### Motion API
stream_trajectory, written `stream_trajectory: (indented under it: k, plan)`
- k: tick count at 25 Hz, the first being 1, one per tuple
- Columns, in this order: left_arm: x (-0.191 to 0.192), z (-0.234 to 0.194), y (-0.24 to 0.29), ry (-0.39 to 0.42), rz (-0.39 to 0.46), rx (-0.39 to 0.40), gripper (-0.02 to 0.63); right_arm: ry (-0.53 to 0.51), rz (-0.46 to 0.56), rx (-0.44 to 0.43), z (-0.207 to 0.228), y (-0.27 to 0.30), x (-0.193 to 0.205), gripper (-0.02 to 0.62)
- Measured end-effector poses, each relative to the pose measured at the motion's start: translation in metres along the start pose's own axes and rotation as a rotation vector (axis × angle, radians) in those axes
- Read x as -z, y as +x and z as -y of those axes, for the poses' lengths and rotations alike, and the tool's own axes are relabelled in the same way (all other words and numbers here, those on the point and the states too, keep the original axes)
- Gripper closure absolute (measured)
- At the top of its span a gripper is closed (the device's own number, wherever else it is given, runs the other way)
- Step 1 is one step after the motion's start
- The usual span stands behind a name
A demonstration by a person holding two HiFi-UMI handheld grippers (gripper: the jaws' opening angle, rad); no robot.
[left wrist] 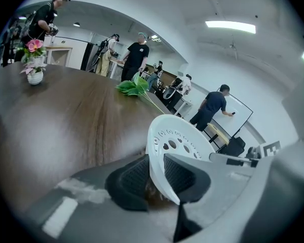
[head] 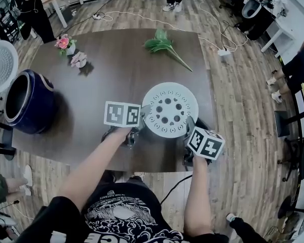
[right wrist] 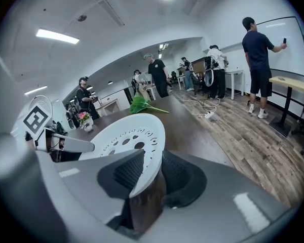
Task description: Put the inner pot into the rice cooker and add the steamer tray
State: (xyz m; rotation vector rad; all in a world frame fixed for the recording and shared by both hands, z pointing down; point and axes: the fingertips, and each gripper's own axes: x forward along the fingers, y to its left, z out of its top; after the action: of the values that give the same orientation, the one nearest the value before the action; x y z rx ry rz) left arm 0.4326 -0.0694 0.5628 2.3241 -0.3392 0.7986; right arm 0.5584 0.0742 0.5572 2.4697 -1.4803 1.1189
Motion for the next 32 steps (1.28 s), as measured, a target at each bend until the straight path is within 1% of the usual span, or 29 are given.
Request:
stream_trajectory:
  k: [8, 17, 24, 32]
  plan:
    - [-0.024, -0.018, -0.044, -0.028, 0.107, -0.016, 0.511, -0.056, 0.042, -0.07, -0.046, 0.003, -0.027, 0.489]
    - [-0.046, -0.055, -0.105, -0.06, 0.222, -0.074, 0.515, -0.139, 0.057, -0.159, -0.116, 0.012, -0.049, 0.491]
    - [-0.063, -0.084, -0.164, -0.09, 0.337, -0.122, 0.518, -0.205, 0.069, -0.249, -0.18, 0.019, -0.065, 0.491]
    - [-0.07, -0.127, -0.231, -0.119, 0.442, -0.202, 0.518, -0.28, 0.083, -0.359, -0.262, 0.03, -0.075, 0.494]
